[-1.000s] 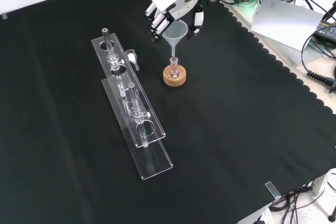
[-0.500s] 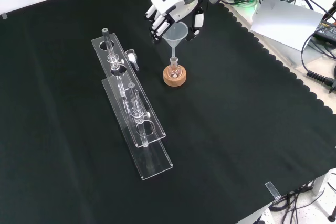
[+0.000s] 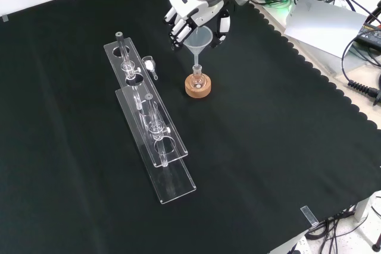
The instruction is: Place the funnel on the round-bottom flask.
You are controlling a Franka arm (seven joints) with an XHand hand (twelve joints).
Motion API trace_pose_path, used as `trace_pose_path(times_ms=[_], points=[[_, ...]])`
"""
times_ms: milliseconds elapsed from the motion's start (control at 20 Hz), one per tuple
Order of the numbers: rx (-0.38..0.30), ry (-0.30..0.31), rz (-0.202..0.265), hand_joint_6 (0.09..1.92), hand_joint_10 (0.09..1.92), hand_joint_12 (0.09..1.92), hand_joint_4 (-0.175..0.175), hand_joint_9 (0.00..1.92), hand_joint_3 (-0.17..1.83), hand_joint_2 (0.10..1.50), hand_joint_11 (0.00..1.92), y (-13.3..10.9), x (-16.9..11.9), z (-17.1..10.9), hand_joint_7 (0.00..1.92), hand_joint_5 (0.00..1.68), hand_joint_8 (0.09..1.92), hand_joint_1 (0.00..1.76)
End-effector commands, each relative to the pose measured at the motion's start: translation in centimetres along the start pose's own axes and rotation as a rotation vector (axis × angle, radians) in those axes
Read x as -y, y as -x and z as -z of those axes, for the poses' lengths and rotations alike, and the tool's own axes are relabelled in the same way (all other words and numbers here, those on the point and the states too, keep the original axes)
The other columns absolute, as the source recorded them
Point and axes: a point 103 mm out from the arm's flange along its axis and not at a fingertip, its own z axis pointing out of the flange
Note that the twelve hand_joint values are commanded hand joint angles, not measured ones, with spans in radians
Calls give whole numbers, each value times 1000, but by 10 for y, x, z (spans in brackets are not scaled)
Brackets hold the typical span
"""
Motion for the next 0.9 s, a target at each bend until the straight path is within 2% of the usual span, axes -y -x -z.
trace_pose_path(times_ms=[50,900], points=[[2,0,4,709,517,1322,-12,934,832,670,463,-4,-3,-1,502,519,662,899],[8,-8,10,709,521,1319,-14,931,834,669,469,-9,-8,-3,502,521,664,900]])
